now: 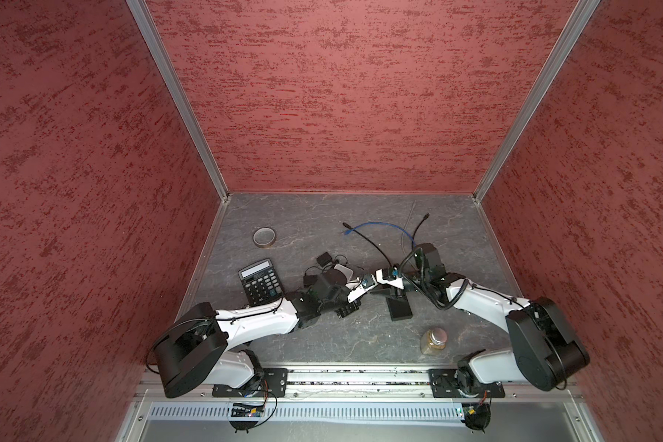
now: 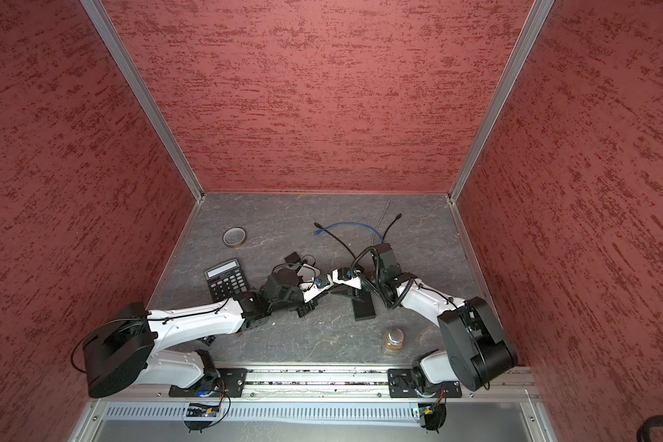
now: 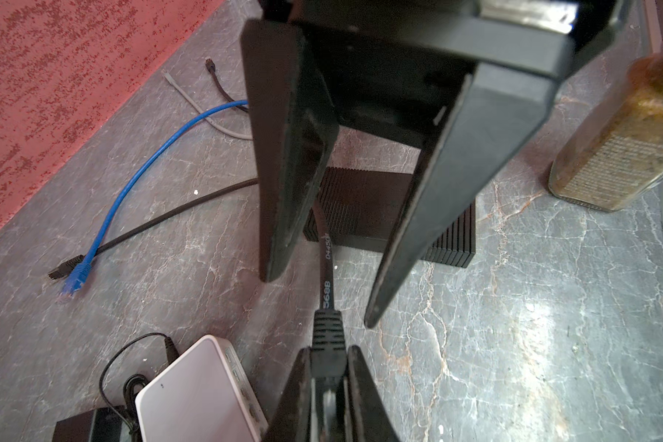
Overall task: Insert the plug into the switch port
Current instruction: 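Close the right gripper on the ethernet plug beside the left gripper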
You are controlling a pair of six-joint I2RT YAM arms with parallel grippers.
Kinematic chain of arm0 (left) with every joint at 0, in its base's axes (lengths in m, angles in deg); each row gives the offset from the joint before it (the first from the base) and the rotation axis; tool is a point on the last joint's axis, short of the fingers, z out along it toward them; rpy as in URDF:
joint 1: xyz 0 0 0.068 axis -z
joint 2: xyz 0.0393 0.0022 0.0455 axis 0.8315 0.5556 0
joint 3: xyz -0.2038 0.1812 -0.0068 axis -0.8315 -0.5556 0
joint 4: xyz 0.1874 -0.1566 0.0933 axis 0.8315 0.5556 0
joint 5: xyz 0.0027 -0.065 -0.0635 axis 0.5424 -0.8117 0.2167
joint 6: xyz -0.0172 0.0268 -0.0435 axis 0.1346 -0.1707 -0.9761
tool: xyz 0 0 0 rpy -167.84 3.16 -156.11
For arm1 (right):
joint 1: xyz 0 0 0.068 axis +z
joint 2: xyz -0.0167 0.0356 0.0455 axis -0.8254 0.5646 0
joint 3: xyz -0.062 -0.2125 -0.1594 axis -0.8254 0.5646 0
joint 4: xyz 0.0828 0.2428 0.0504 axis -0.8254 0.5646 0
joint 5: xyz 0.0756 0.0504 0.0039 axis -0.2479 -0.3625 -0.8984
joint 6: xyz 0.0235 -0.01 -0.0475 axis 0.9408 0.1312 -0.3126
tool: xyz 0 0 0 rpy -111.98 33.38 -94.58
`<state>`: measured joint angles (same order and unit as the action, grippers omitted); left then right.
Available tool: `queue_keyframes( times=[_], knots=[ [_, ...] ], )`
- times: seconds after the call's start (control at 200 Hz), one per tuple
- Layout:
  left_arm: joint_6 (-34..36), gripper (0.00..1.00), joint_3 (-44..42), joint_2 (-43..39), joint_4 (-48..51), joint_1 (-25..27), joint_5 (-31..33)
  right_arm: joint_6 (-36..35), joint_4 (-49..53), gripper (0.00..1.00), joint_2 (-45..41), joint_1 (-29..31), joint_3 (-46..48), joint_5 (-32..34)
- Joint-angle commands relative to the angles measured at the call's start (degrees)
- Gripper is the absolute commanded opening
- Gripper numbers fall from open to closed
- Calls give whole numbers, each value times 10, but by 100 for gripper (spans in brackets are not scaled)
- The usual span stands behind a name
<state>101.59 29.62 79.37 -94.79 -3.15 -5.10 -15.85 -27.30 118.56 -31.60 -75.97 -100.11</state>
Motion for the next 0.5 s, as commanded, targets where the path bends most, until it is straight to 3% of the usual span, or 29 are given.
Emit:
queue_keyframes(
  times=[0.0, 0.496],
  knots=[
    [9, 6, 12, -13, 3, 3, -10, -36, 18, 41, 11, 9, -19, -42],
    [13, 7, 11, -28, 14, 4, -14, -68, 60, 35, 53, 22, -49, -67]
  ],
)
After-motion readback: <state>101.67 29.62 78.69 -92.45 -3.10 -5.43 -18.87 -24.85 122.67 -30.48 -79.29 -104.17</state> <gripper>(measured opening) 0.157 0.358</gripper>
